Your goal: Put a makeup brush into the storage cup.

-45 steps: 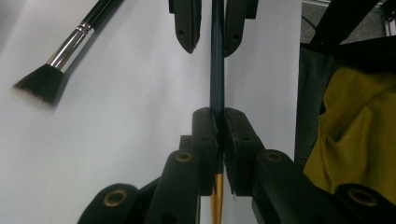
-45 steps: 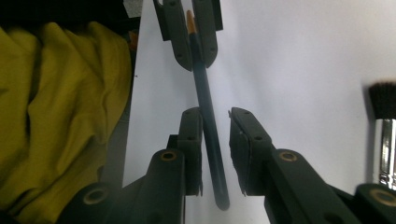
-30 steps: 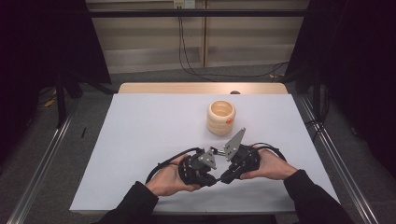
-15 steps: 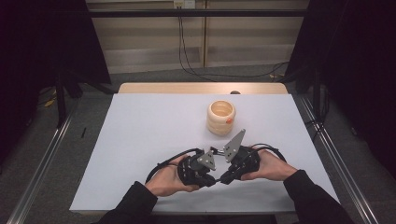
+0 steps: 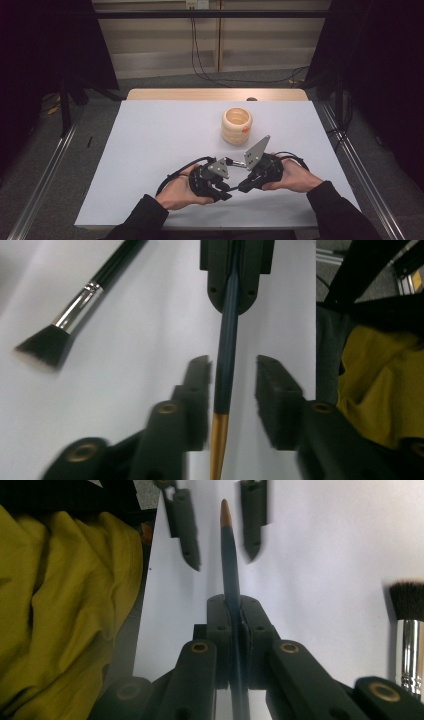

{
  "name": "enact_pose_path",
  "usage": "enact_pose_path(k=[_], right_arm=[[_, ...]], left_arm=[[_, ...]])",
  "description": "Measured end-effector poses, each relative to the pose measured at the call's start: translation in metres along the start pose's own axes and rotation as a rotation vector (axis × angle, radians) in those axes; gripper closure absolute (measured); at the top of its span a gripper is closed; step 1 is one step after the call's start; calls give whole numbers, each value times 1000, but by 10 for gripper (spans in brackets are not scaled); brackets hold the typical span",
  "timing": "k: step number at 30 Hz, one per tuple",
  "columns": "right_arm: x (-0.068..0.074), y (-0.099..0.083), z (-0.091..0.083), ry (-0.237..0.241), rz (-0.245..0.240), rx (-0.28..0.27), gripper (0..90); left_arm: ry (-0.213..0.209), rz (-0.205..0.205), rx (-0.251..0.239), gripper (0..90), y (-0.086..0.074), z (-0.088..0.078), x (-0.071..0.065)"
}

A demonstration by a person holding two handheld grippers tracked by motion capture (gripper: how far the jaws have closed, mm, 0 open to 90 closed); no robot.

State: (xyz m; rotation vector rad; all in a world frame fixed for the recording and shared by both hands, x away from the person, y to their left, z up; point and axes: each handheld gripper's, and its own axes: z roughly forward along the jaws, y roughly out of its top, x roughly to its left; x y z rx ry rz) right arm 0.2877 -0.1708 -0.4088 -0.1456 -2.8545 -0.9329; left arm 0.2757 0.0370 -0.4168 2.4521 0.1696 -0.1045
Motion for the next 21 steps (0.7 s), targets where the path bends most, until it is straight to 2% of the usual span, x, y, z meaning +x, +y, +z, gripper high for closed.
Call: enact_pose_path(k=[1,2,3,4,6,7,9,10,11,12,13,14,15,16,19,21], right_arm=[[0,0,-1,-8,3,-3,854],[-1,-1,-1,-6,4,-9,854],[0,-1,-1,-5,1,-10,854],[0,-1,-2,-17,6,-12,854],[-1,-2,-4,-20,7,-19,854],[-2,-3,-5,-24,12,-25,854],[-2,-3,-6,-24,19,-22,854],[-2,-4,-7,-25,25,-28,854],[-2,-4,-7,-32,30,-27,854],[-3,-5,-8,-39,26,-35,854],[-4,-5,-9,-36,23,-44,854],[-4,-6,-9,-42,31,-46,854],[-4,-6,-10,-46,37,-52,854],[-5,-6,-11,-44,38,-56,854],[-6,-7,-12,-58,46,-63,853],[-6,-8,-13,-60,58,-80,853]], left_arm=[[3,-5,1,555,0,-1,1],[6,-22,-29,522,-1,0,1],[12,-32,-10,473,0,-3,4],[11,-36,-30,430,-2,-3,5],[23,-56,-24,387,-3,-4,6],[17,-66,-53,347,-5,-3,8],[32,-62,-42,320,-6,-5,9],[40,-76,-67,265,-8,-4,10],[51,-85,-70,223,-9,-5,11],[69,-74,-72,165,-10,-6,14],[67,-97,-90,106,-10,-7,14],[83,-100,-89,79,-11,-8,15],[109,-96,-76,52,-11,-9,13],[114,-83,-76,38,-11,-10,11],[104,-49,-114,35,-13,-14,8],[117,-52,-142,35,-14,-17,8]])
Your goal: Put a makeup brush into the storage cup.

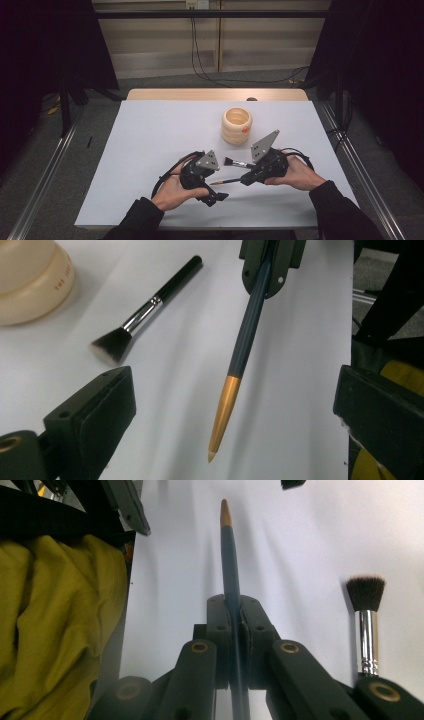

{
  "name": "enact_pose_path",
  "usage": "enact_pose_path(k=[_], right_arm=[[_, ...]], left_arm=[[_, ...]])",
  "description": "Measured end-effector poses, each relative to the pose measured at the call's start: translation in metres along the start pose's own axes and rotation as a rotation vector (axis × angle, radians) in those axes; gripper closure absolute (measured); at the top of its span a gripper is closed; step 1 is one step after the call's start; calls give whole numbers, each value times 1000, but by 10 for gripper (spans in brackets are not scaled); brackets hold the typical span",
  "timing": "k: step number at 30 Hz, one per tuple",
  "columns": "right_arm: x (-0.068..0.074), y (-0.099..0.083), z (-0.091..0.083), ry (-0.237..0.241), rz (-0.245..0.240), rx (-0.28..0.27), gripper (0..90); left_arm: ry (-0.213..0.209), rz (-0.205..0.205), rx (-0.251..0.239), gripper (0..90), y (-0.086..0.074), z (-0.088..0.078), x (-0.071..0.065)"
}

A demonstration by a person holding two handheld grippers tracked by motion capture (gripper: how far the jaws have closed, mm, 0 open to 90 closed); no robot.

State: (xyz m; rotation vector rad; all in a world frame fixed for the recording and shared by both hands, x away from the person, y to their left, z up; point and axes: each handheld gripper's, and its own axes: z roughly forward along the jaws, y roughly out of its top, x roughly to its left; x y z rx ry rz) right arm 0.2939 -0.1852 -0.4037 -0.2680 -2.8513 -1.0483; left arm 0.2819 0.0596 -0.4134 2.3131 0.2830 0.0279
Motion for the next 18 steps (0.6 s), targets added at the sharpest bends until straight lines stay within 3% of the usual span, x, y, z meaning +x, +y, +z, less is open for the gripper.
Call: enact_pose_path(k=[3,8,18], right_arm=[[-1,0,-2,-18,7,-15,853],[-3,-3,-5,-37,24,-46,853],[-2,-9,-13,-88,45,-141,854]], left_arm=[[5,-37,-62,38,-2,-6,5],[66,-70,-151,35,-10,-16,10],[106,-68,-218,42,-15,-26,8]])
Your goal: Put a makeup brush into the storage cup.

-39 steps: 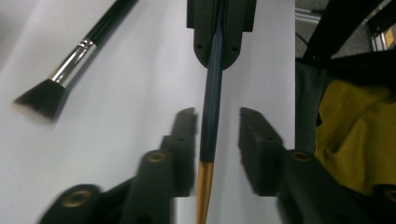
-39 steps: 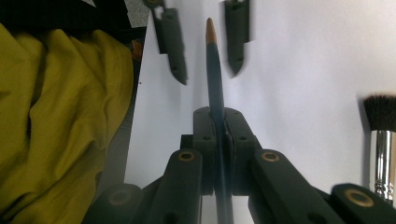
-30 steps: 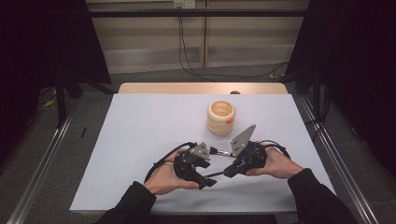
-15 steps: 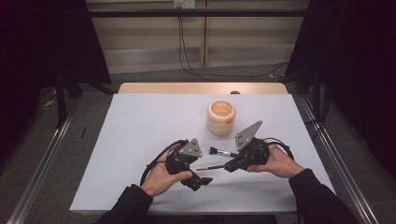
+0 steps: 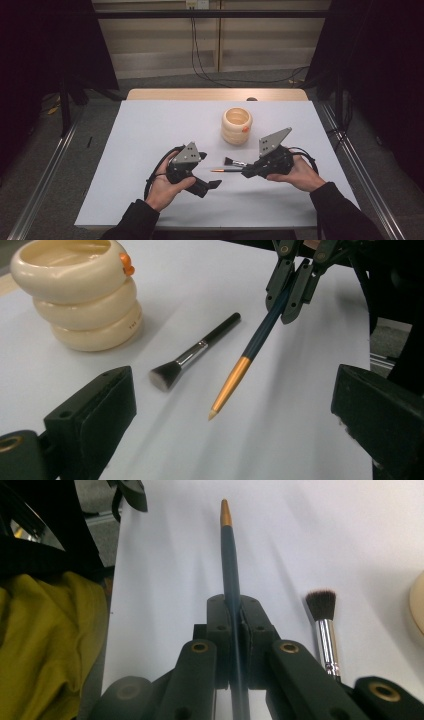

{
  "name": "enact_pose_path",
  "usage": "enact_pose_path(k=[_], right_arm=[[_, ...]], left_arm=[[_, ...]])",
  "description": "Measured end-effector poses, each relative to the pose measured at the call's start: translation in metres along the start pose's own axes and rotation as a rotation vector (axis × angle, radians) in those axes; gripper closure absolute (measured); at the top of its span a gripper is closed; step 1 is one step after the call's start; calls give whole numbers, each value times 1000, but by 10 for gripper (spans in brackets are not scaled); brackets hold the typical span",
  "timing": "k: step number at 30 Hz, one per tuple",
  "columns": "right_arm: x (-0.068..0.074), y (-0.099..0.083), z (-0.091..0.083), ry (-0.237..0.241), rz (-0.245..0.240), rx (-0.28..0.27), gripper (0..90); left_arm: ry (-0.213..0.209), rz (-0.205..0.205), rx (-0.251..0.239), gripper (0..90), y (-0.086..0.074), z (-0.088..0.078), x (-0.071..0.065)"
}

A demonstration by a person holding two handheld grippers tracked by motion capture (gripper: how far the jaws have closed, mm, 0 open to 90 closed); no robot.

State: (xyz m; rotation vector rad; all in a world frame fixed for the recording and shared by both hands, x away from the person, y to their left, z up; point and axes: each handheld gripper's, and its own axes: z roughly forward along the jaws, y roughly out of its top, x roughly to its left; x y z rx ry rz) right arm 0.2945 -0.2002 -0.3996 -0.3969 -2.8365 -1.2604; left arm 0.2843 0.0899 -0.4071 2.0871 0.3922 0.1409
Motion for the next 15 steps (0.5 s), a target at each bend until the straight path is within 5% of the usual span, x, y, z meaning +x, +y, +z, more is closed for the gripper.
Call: enact_pose_path(k=[7,15], right_arm=[[1,-3,-4,11,16,-29,853],[1,-7,-14,17,29,-172,854]], left_arm=[[-16,-19,-33,46,-3,1,4],[4,-28,-103,53,-4,-3,5]])
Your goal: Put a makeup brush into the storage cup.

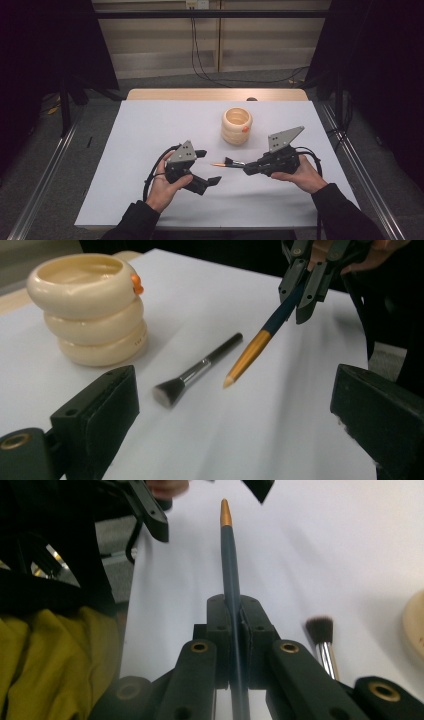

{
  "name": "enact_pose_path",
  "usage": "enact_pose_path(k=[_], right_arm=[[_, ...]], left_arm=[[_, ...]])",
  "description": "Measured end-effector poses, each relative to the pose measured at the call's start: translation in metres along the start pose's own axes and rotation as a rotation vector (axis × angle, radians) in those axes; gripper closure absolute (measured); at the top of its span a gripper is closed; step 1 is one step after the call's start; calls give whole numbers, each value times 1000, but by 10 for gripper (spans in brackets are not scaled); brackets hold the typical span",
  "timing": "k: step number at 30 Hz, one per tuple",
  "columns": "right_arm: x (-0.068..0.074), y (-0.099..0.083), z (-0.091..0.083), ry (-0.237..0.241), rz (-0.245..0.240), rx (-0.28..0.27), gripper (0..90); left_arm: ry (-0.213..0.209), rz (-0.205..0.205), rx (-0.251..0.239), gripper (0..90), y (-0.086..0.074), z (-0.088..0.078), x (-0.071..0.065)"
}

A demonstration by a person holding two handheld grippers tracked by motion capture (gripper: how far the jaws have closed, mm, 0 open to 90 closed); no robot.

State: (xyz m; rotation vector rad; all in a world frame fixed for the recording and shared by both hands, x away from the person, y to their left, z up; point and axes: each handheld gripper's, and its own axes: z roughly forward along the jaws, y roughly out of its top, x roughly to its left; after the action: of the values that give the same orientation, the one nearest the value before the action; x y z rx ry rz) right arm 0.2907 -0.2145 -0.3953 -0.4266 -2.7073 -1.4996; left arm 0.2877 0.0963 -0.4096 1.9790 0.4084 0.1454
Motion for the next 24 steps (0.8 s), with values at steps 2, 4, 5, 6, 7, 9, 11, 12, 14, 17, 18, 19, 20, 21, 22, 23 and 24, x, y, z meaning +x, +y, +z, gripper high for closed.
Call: enact_pose_path(k=[2,4,5,6,7,9,11,12,14,17,18,19,20,21,22,23,24], right_arm=[[1,1,-3,2,-9,-37,854],[1,2,-4,3,-12,-60,854],[1,2,-5,3,-11,-68,853],[2,2,-5,2,-11,-73,854],[2,2,-5,3,-14,-80,854],[2,3,-5,6,-12,-102,854],[2,3,-6,4,-9,-118,854],[3,4,-6,0,-11,-127,853],[4,4,-6,-4,-14,-142,853],[5,6,-6,-2,-14,-175,854],[6,6,-7,1,-6,-184,853],[5,7,-7,2,-5,-199,854],[6,7,-8,2,-3,-208,853],[5,7,-8,6,0,-223,854],[5,7,-8,8,5,-234,853],[6,7,-8,4,5,-239,853],[6,7,-9,0,6,-245,853]], left_arm=[[-8,-9,-26,52,0,0,0],[1,-7,-29,52,1,-1,0],[3,-9,-32,52,1,-1,-1],[4,-11,-36,52,1,-1,-1],[-7,-21,-53,52,1,0,-1],[-7,-22,-63,53,2,-1,-2],[-18,-23,-73,55,3,-2,-2],[-15,-25,-85,59,3,-2,-3],[-15,-32,-99,59,4,-2,-4],[-14,-33,-102,60,4,-3,-4],[-9,-38,-106,62,5,-4,-4],[-10,-46,-114,63,5,-3,-5],[-15,-48,-120,63,5,-4,-4],[-15,-50,-124,63,6,-4,-4],[-16,-56,-135,62,6,-4,-5],[-16,-58,-137,62,7,-4,-4],[-10,-64,-145,62,7,-4,-4]])
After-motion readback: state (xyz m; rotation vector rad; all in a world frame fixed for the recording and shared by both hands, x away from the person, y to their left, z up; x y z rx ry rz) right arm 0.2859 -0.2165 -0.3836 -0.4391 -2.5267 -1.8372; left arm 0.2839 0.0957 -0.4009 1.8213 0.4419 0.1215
